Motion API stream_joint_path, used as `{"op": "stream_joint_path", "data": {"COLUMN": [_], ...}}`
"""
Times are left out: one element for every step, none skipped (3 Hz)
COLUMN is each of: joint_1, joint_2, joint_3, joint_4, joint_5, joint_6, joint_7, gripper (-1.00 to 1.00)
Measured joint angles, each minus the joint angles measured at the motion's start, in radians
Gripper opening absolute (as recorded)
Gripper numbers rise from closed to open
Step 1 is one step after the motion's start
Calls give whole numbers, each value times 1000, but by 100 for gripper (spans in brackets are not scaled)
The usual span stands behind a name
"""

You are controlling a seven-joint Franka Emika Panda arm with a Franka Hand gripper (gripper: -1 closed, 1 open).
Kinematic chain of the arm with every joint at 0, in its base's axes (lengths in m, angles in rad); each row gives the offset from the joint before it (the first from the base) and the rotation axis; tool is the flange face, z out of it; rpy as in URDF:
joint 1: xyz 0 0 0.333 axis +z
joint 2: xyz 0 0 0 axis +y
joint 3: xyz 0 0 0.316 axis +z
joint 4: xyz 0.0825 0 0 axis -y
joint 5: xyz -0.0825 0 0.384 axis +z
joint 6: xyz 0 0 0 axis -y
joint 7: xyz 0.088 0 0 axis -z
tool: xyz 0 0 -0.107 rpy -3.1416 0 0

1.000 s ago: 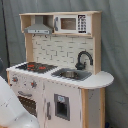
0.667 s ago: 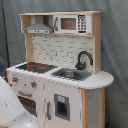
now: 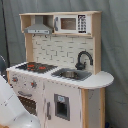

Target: Play with the kitchen

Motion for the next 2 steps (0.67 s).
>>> {"op": "stream_joint_path", "data": {"joint_1": [-40,-83], "joint_2": [-2,-2], "joint_3": [0,0], "joint_4": [2,9], "joint_5": [-43,-86], "joint_6": [71,155], "joint_7": [-56,-67], "gripper": [100,100]}}
